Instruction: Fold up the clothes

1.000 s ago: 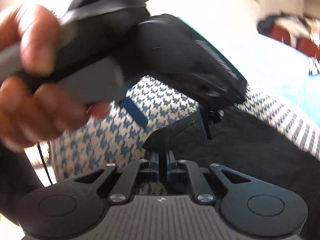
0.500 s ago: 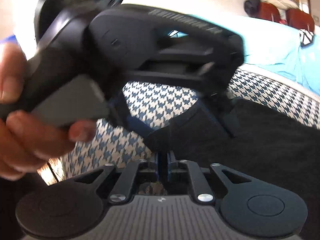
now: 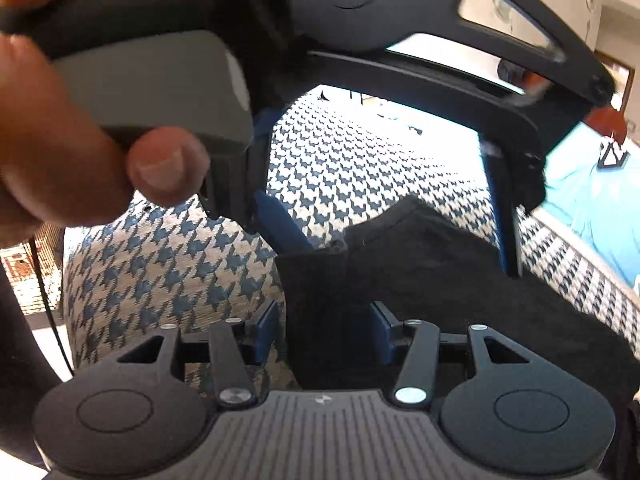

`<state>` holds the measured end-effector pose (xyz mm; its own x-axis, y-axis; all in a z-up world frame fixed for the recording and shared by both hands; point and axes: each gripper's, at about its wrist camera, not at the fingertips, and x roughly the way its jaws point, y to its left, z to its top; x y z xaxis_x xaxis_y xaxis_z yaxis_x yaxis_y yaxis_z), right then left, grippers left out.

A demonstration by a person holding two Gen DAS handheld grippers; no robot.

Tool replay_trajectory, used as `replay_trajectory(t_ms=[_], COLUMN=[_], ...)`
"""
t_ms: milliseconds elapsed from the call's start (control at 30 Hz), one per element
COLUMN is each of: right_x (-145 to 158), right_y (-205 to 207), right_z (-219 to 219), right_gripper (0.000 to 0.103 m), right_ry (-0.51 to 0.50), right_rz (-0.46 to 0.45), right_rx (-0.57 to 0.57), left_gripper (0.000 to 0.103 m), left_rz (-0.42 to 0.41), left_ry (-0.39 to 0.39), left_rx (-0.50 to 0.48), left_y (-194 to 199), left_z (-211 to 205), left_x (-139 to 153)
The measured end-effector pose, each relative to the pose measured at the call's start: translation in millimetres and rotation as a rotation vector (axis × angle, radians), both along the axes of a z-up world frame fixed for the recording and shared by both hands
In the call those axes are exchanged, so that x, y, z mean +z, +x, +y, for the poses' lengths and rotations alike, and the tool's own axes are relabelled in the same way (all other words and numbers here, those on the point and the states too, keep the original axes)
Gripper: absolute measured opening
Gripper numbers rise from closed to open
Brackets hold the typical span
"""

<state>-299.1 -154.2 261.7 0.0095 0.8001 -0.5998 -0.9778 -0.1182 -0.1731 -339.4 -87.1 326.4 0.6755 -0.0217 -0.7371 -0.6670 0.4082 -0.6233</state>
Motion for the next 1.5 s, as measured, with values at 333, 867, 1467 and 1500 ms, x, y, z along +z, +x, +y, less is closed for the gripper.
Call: replay_trajectory(t_ms=[333,867,1467,1500], right_x=[10,38,19,19], right_y=[16,-13,-9,-9], right_z=[-6,-24,10,10], right_gripper=[0.007,0.006,0.014,0.015], right_ry=[0.040,0.133,0.026,0.025], right_rz=[-0.003,0.089,0.132,0.134], right_rx=[-0.013,-0.064,-0.118,-0.120], left_gripper=[0.103,0.069,0.024,0.024], left_rz=[0.066,0.064,0.119,0.119], left_ry=[0.017,0.071,0.053,0.052], left_rx=[0.055,0.025,0.104,0.105], left_y=[11,47,34,34], left_z=[34,72,77,77], left_x=[-11,-21,-30,-30])
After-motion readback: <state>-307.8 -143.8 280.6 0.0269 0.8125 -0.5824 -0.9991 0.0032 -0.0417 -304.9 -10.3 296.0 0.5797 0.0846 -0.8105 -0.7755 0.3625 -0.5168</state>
